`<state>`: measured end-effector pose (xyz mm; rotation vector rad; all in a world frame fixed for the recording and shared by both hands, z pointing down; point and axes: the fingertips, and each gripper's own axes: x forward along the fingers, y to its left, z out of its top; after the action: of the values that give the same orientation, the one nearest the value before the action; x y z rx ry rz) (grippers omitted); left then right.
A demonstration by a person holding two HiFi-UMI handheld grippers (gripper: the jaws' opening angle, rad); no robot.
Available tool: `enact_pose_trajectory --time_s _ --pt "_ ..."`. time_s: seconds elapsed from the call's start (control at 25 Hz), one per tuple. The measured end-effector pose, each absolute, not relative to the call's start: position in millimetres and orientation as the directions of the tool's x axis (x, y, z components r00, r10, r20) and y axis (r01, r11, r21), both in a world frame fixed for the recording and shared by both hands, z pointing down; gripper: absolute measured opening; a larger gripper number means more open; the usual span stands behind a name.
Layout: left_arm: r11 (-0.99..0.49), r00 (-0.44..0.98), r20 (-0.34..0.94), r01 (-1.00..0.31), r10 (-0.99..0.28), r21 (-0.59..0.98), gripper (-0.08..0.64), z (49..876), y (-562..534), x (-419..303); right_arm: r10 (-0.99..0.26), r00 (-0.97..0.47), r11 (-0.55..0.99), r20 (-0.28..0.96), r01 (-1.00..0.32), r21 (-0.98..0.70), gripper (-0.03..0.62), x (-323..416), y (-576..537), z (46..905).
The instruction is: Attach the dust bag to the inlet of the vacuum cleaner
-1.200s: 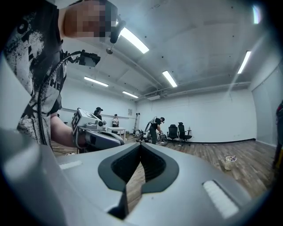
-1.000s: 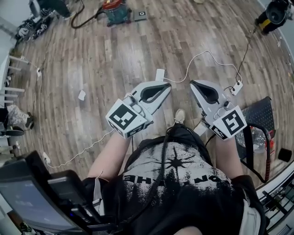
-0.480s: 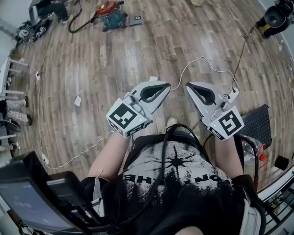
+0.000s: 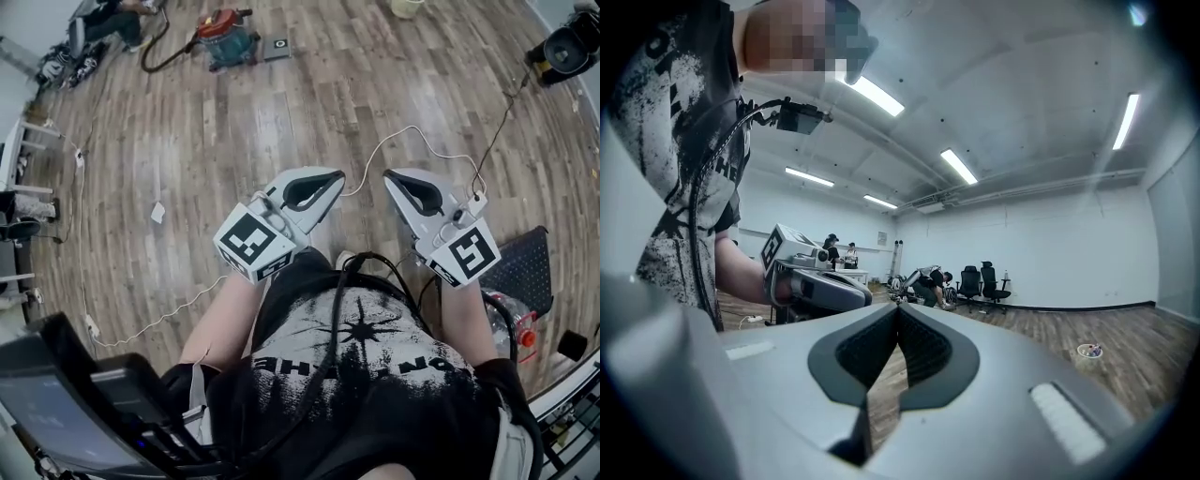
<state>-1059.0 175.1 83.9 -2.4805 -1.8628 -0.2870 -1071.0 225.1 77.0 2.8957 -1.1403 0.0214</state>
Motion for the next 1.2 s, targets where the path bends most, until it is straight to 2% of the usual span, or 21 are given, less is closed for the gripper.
enact_pose_trajectory --time_s 0.36,0.84,1.2 --pt "-0.263 0.237 0.193 0.957 0.952 0.122 0.0 104.1 176.3 -1012.4 -0.67 0.742 -0.743 0.031 -0.67 -0.012 0.008 -1023.9 224.6 91.9" --pt "-0.223 0.21 0.126 0.969 0.97 0.103 0.0 83.8 174.1 -853.7 -0.671 0.739 -0.738 0.06 -0.674 0.046 0.008 -872.8 204.0 75.0" --pt "-0.188 0.178 0.097 0.977 0.979 0.098 0.0 82.6 151.7 -793.3 -0.659 0.751 -0.748 0.053 -0.661 0.065 0.008 -810.7 173.0 68.6"
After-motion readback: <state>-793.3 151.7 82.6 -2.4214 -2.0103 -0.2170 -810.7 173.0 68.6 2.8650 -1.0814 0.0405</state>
